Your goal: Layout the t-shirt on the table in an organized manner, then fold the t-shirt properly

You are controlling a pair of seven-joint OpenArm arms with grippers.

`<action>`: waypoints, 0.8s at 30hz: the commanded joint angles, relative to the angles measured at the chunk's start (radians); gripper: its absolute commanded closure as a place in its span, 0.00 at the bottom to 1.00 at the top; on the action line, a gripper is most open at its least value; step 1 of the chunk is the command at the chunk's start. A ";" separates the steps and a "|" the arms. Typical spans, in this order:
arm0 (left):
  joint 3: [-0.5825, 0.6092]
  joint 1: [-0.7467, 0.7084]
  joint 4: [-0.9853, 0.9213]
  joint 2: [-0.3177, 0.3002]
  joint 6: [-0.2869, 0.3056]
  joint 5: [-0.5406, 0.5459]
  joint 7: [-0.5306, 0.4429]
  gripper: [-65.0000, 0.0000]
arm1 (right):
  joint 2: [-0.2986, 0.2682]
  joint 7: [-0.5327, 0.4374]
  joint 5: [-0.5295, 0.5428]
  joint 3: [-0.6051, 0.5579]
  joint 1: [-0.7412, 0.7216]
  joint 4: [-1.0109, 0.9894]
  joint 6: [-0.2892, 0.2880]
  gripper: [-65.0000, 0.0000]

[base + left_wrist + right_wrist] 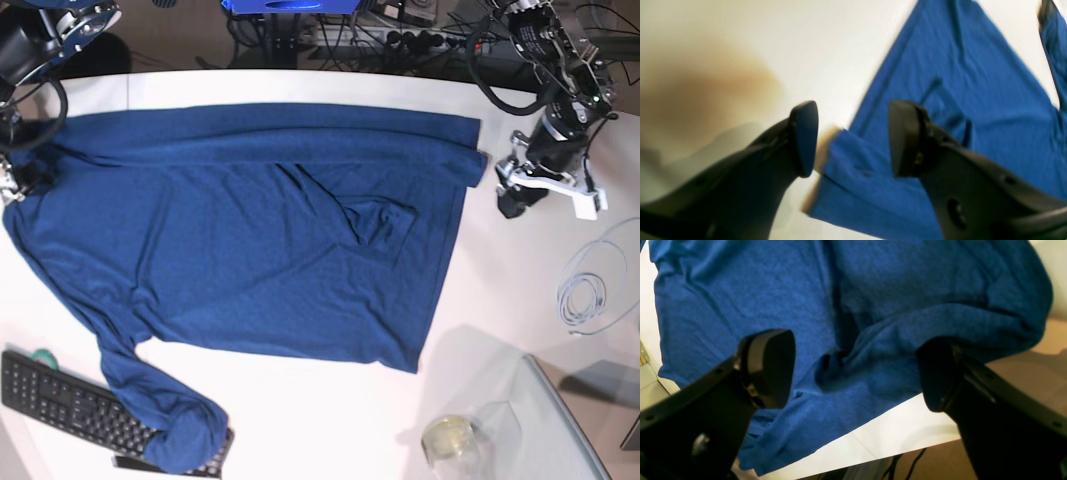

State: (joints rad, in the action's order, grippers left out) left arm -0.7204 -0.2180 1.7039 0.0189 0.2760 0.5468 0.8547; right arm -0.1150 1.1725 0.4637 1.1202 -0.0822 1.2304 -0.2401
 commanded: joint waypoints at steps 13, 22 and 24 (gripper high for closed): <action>-0.048 -0.108 0.077 -0.007 0.009 0.015 -0.018 0.60 | 0.107 0.004 0.014 -0.009 0.075 0.418 -0.189 0.18; 0.009 -0.156 0.026 -0.004 0.009 0.012 -0.018 1.00 | 0.142 -0.035 0.014 -0.010 0.141 0.447 -0.192 0.19; 0.026 -0.156 0.017 -0.003 0.007 0.012 -0.018 1.00 | 0.142 -0.035 0.014 -0.010 0.140 0.452 -0.192 0.22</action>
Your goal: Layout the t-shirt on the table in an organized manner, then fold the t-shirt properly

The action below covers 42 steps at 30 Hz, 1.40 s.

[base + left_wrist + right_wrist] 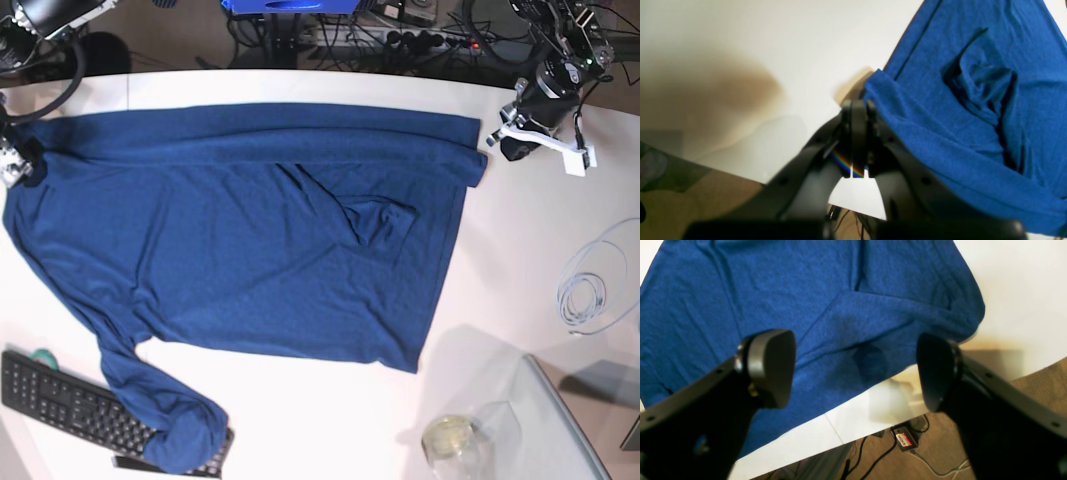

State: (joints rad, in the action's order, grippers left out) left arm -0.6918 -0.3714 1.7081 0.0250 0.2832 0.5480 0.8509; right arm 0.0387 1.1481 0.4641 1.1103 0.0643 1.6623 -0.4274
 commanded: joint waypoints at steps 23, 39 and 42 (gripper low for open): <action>0.054 -0.030 -0.104 -0.007 -0.003 0.013 -0.014 1.00 | -0.012 -0.010 0.014 0.009 0.006 0.012 -0.004 1.00; 0.050 -0.016 -0.196 -0.004 0.003 0.014 -0.023 0.36 | 0.030 -0.073 0.014 0.004 0.062 0.019 -0.004 0.59; 0.054 0.013 -0.234 -0.003 0.003 0.014 -0.023 0.36 | 0.028 -0.075 0.014 0.009 0.062 0.019 -0.004 0.59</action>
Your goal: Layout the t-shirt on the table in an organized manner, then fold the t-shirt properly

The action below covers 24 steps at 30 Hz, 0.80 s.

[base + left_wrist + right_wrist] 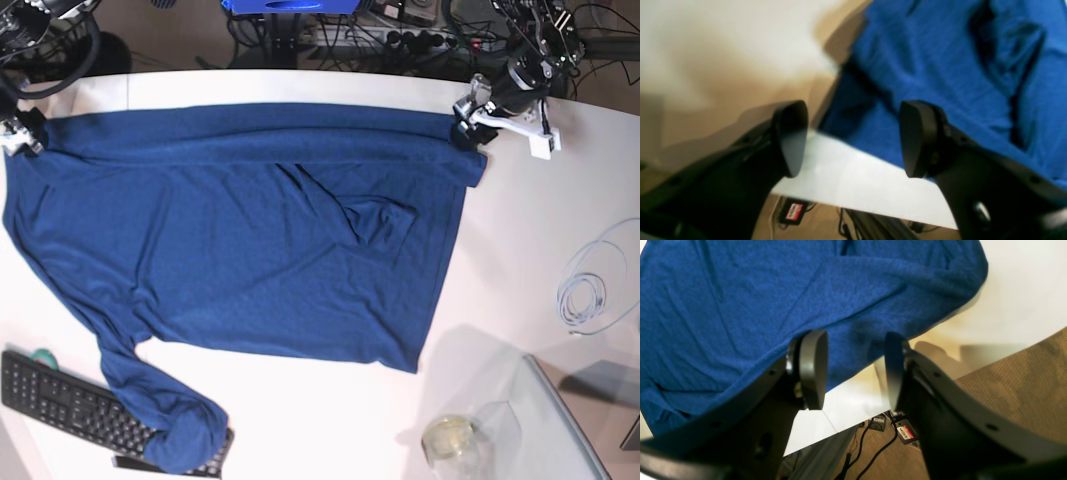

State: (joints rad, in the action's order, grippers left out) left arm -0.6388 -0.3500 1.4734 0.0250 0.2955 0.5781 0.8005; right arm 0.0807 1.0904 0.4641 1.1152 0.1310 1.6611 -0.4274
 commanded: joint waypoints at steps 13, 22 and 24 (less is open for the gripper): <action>0.003 0.004 -0.004 -0.006 -0.009 -0.017 0.029 0.78 | -0.011 -0.017 0.014 0.006 -0.004 0.015 -0.004 0.59; 0.003 0.007 -0.006 -0.007 -0.009 -0.019 0.029 0.91 | -0.011 -0.013 0.014 0.007 0.005 0.014 -0.004 0.58; 0.003 0.007 -0.006 -0.007 -0.009 -0.019 0.030 1.00 | 0.000 -0.013 0.020 0.004 0.020 0.014 -0.004 0.58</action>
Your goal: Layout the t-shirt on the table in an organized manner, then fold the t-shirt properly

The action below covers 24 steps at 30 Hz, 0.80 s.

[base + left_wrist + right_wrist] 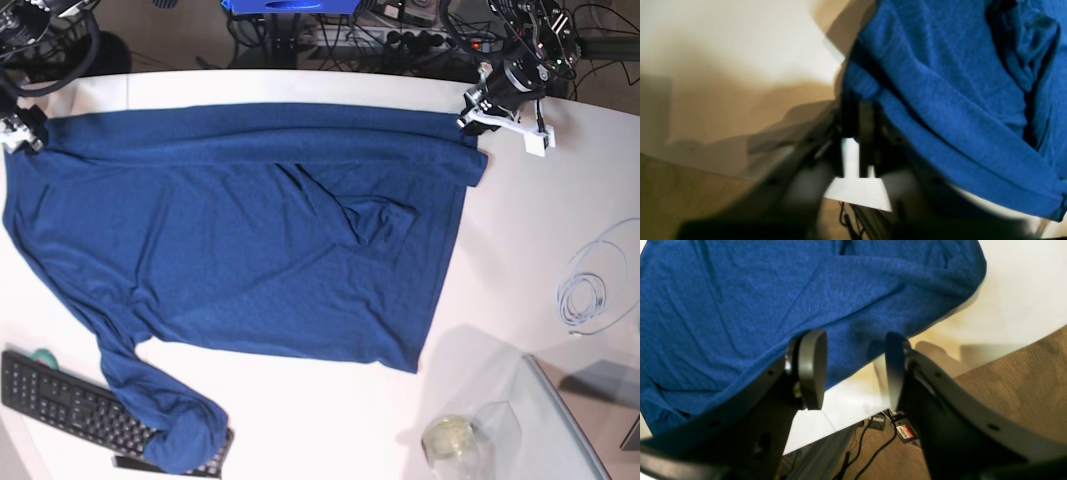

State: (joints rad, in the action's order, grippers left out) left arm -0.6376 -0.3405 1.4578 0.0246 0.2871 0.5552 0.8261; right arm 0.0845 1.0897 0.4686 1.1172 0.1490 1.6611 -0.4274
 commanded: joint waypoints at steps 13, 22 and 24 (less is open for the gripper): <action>0.002 -0.006 0.013 -0.010 -0.001 0.004 0.005 1.00 | -0.028 -0.052 0.115 0.001 0.010 -0.240 -0.004 0.23; -0.006 -0.007 0.014 -0.012 -0.002 0.004 0.008 1.00 | -0.076 -0.174 0.115 0.005 -0.002 -0.358 -0.004 0.23; -0.006 -0.007 0.016 -0.012 -0.002 0.004 0.008 1.00 | -0.082 -0.197 0.115 0.005 -0.002 -0.385 -0.004 0.23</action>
State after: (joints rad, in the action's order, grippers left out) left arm -0.6399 -0.3435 1.4593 0.0196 0.2871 0.5549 0.8310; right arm 0.0074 0.8837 0.6033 1.1191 0.1432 1.2724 -0.4358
